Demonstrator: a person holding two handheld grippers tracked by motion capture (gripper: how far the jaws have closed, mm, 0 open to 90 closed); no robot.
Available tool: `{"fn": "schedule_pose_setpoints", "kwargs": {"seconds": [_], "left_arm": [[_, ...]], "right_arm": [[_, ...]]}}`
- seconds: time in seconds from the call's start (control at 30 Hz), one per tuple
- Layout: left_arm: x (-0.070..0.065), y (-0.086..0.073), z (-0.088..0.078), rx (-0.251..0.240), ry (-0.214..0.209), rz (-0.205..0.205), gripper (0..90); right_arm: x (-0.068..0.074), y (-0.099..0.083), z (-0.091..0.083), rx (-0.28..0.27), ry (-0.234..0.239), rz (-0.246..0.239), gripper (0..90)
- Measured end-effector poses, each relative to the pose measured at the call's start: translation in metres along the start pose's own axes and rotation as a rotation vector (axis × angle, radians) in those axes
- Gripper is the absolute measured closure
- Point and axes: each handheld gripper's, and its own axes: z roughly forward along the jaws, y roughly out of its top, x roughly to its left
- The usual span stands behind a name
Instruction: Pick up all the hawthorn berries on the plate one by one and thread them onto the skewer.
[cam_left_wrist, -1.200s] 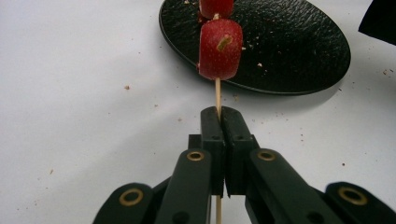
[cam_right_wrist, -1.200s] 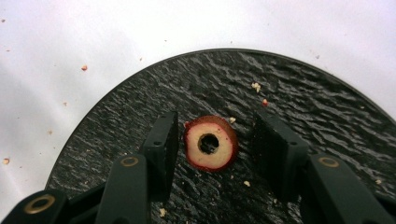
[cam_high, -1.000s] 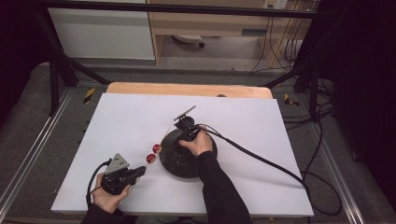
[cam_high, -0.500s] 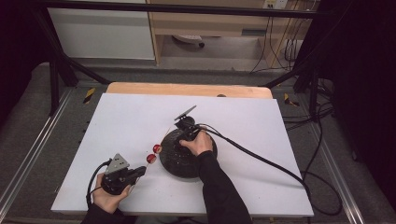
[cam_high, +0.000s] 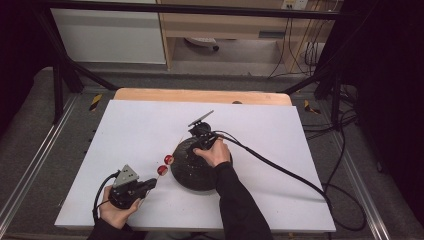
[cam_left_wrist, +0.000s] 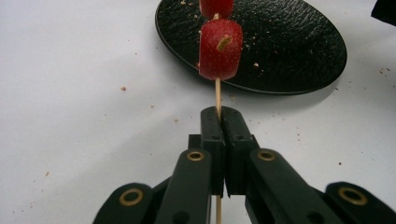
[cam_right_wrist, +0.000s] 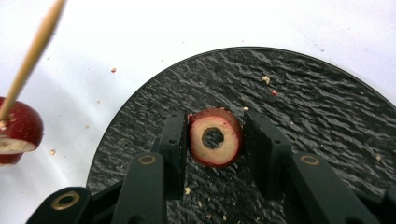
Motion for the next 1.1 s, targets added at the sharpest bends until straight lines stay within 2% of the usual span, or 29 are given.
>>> {"fn": "schedule_pose_setpoints", "kwargs": {"seconds": [0.13,0.5,0.77,0.97,1.1], "left_arm": [[-0.001,0.000,0.000,-0.001,-0.001,0.002,88.4],[-0.002,0.000,0.000,0.002,-0.004,0.008,88.3],[-0.003,0.000,0.000,0.001,-0.006,0.012,88.3],[-0.004,0.000,0.000,-0.004,-0.007,0.009,88.3],[-0.005,0.000,0.000,-0.006,-0.009,0.008,88.4]], "right_arm": [[0.000,-0.001,-0.005,-0.002,0.002,0.004,62.0],[-0.002,-0.013,-0.023,-0.092,0.055,0.042,62.0],[-0.004,-0.033,-0.030,-0.203,0.129,0.080,62.0],[-0.002,-0.047,-0.034,-0.274,0.163,0.104,62.1],[-0.003,-0.057,-0.036,-0.331,0.183,0.137,62.1]]}}
